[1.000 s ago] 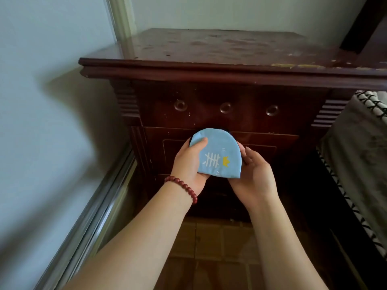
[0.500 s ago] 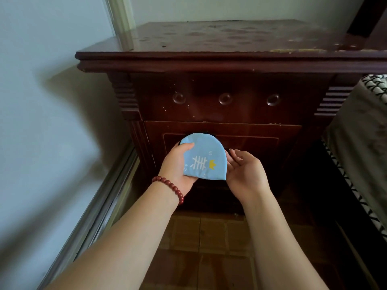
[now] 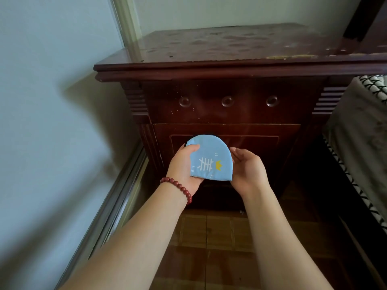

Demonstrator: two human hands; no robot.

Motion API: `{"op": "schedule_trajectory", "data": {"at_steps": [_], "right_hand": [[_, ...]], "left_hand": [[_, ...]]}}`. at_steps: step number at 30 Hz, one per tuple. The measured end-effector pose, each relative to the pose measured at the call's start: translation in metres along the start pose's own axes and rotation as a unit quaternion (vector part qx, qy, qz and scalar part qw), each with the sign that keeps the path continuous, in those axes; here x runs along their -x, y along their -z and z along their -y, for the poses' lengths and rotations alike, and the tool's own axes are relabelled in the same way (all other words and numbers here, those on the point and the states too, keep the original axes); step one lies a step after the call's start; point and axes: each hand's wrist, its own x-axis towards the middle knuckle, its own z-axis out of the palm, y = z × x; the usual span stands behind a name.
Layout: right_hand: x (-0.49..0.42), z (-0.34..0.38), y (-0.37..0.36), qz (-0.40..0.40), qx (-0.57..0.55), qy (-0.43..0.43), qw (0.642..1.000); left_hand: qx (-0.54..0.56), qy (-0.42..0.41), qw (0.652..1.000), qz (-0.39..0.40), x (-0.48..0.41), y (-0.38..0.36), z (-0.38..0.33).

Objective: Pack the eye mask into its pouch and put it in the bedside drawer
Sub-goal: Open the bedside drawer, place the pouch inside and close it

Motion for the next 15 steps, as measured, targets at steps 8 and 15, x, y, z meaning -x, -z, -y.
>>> {"op": "schedule_trajectory", "data": {"at_steps": [8, 15], "right_hand": [[0.004, -0.004, 0.001, -0.011, 0.006, -0.03, 0.999], [0.012, -0.004, -0.001, -0.043, 0.046, -0.015, 0.998]], "left_hand": [[0.003, -0.004, 1.0, 0.005, 0.008, -0.005, -0.004], [0.001, -0.01, 1.0, 0.016, 0.017, -0.012, -0.009]]}}
